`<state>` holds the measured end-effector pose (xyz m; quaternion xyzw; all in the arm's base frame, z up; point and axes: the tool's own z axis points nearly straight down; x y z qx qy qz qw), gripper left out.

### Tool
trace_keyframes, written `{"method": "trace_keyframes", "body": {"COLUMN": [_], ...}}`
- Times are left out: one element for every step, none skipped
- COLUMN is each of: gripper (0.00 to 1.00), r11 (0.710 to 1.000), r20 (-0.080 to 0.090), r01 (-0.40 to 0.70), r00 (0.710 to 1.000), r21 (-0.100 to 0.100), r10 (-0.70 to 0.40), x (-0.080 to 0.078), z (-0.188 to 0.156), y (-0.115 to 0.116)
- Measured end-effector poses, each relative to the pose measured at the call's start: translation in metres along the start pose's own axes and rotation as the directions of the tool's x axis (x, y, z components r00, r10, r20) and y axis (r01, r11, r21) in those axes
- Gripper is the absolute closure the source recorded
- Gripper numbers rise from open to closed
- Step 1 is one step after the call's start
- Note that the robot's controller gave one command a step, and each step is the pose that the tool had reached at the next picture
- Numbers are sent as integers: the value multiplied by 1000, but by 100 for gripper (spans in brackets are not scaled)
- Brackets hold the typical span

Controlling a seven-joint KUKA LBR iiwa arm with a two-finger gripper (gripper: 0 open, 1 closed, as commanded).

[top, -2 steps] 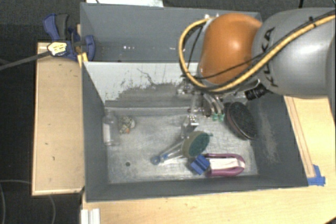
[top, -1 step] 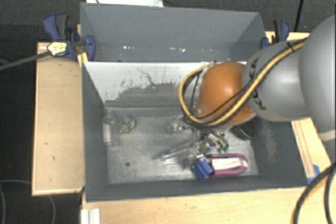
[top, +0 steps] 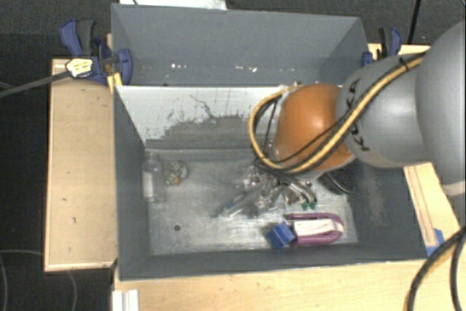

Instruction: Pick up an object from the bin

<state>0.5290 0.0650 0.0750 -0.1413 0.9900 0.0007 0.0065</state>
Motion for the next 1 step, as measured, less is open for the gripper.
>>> {"method": "trace_keyframes", "body": {"gripper": [100], "r11": [982], "r20": [-2], "r01": [190], "r00": [982], "r21": [0], "r10": [-190], "x": [-15], "z": [-176], "y": [23]}}
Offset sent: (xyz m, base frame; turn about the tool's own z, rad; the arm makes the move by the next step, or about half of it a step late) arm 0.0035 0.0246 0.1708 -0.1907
